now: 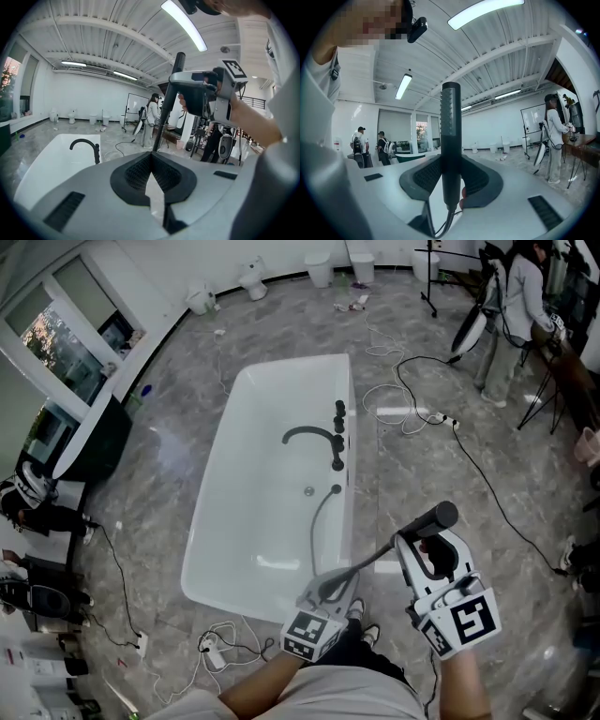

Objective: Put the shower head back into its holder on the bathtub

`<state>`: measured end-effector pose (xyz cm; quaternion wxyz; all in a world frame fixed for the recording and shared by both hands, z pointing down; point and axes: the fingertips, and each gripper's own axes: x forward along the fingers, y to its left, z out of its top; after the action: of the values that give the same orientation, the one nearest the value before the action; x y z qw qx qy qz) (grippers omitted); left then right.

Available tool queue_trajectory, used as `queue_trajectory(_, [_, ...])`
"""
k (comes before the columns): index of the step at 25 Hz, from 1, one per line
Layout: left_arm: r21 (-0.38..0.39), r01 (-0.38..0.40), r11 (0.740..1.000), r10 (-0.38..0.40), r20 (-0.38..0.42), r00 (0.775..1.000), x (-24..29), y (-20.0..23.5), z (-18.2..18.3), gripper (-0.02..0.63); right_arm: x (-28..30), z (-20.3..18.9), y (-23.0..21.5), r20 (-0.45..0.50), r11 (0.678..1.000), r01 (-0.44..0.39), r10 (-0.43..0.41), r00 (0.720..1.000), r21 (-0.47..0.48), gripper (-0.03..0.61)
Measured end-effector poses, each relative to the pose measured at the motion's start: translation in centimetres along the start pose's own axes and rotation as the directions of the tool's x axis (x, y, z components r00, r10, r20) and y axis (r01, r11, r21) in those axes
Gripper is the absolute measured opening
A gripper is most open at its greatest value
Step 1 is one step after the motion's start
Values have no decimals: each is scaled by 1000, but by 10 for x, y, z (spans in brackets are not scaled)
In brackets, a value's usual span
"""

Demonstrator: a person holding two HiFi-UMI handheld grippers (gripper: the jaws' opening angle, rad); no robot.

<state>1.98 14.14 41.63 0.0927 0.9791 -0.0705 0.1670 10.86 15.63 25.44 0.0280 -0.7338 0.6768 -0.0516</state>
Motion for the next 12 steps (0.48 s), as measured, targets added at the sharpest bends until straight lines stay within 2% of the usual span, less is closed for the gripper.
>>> queue_trajectory(12, [-56,-45,997,46,24,999,17,73,-2,5,60,4,-16,-38,999,6,-7,999,-39,130])
